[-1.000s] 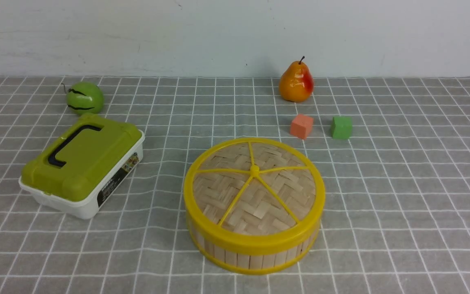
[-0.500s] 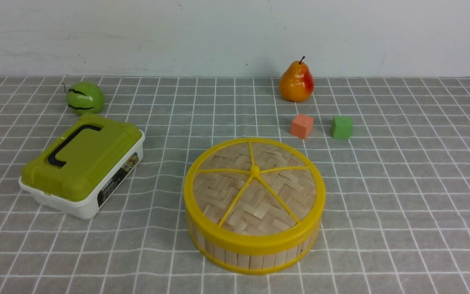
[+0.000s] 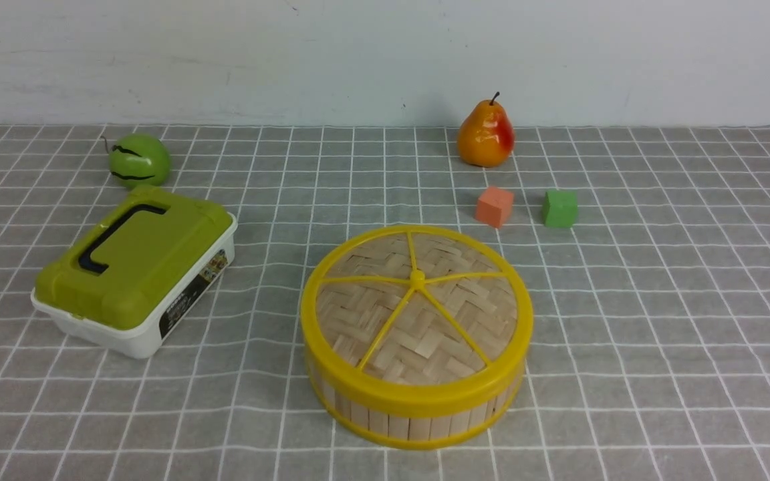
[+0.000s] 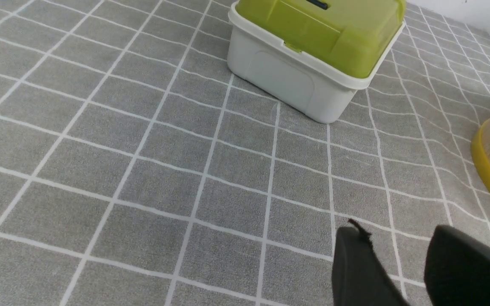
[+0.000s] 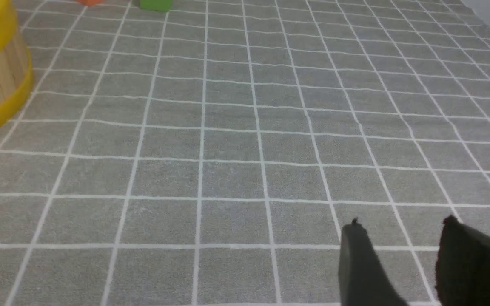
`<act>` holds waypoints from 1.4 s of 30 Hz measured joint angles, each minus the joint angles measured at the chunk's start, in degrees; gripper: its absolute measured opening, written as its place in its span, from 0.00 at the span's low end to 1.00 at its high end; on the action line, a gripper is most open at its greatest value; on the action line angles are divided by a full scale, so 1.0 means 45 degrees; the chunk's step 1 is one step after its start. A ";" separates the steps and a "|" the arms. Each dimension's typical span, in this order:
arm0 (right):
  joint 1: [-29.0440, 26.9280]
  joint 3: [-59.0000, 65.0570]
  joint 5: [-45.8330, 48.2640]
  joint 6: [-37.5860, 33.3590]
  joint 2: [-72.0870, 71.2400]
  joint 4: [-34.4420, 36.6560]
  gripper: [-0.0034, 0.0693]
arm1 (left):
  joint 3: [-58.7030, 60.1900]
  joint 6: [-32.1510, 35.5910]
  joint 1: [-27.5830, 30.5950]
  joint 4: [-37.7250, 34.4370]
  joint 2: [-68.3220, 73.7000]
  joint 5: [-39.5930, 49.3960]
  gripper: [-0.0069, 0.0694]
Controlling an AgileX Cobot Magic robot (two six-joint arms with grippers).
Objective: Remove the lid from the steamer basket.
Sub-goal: Use the right arm to lift the lid of the steamer
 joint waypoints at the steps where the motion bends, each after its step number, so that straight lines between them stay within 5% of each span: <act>1: 0.0000 0.0000 0.0000 0.0000 0.0000 -0.0070 0.38 | 0.0000 0.0000 0.0000 0.0000 0.0000 0.0000 0.40; 15: 0.0000 0.0000 0.0012 0.0034 0.0000 -0.0292 0.38 | 0.0000 0.0000 0.0000 0.0000 0.0000 0.0000 0.40; 21: 0.0000 0.0000 0.0000 0.0045 0.0000 0.0888 0.38 | 0.0000 0.0000 0.0000 0.0000 0.0000 0.0000 0.40; 31: 0.0000 0.0000 0.0015 0.0045 0.0000 0.4512 0.38 | 0.0000 0.0000 0.0000 0.0000 0.0000 0.0000 0.40; 42: 0.0000 0.0109 -0.0039 0.0951 0.0000 1.4178 0.38 | 0.0000 0.0000 0.0000 0.0000 0.0000 0.0000 0.40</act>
